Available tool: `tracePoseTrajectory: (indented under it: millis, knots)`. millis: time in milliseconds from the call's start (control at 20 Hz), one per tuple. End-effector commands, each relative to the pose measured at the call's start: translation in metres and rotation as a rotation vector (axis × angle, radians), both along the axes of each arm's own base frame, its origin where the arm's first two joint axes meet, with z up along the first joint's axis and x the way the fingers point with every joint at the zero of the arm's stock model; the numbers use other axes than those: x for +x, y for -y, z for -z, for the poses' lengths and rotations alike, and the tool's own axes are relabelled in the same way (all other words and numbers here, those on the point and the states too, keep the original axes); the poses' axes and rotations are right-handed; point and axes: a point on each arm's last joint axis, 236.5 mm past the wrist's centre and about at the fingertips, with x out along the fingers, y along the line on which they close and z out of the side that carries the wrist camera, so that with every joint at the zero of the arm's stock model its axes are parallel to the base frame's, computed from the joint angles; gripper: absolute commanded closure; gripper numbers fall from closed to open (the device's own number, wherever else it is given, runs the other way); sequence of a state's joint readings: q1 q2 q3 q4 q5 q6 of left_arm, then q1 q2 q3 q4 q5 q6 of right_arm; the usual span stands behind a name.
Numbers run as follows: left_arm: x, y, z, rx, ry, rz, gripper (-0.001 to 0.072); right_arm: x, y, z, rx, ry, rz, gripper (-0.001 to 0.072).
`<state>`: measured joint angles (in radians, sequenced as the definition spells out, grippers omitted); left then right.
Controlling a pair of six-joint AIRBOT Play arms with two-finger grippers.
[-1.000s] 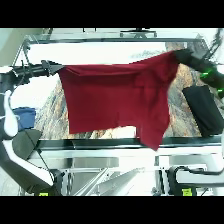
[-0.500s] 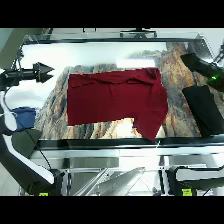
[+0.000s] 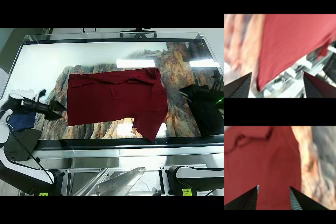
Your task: Fold the shirts.
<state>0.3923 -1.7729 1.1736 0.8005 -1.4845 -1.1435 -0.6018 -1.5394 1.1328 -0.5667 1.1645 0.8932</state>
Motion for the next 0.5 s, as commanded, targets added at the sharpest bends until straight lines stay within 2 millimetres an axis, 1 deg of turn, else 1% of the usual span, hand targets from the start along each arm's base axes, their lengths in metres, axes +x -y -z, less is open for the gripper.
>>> tracePoseTrajectory:
  millis: [0, 50, 150, 250, 300, 350, 400, 450]
  knots:
    - [-0.034, 0.013, 0.028, 0.054, -0.062, 0.035, 0.0016, -0.018, -0.01, 0.025, 0.044, -0.087, -0.034, 0.0274]
    - [-0.031, 0.016, 0.032, 0.071, -0.052, 0.036, 0.0016, -0.018, -0.013, 0.026, 0.044, -0.088, -0.041, 0.0275]
    - [-0.023, 0.025, 0.036, 0.098, -0.02, 0.053, 0.015, -0.017, -0.019, 0.026, 0.043, -0.088, -0.057, 0.0274]
    - [-0.018, 0.042, 0.032, 0.097, 0.005, 0.097, 0.0153, -0.016, -0.027, 0.027, 0.036, -0.084, -0.083, 0.0274]
    - [-0.016, 0.05, 0.028, 0.095, 0.016, 0.124, 0.018, -0.016, -0.03, 0.03, 0.033, -0.089, -0.093, 0.0273]
    - [-0.014, 0.058, 0.025, 0.098, 0.033, 0.154, 0.0415, -0.017, -0.034, 0.033, 0.031, -0.098, -0.105, 0.0272]
    - [-0.011, 0.065, 0.023, 0.1, 0.049, 0.178, 0.0673, -0.018, -0.037, 0.038, 0.031, -0.11, -0.115, 0.0271]
    - [-0.009, 0.069, 0.021, 0.104, 0.063, 0.197, 0.0687, -0.018, -0.039, 0.043, 0.031, -0.124, -0.122, 0.0271]
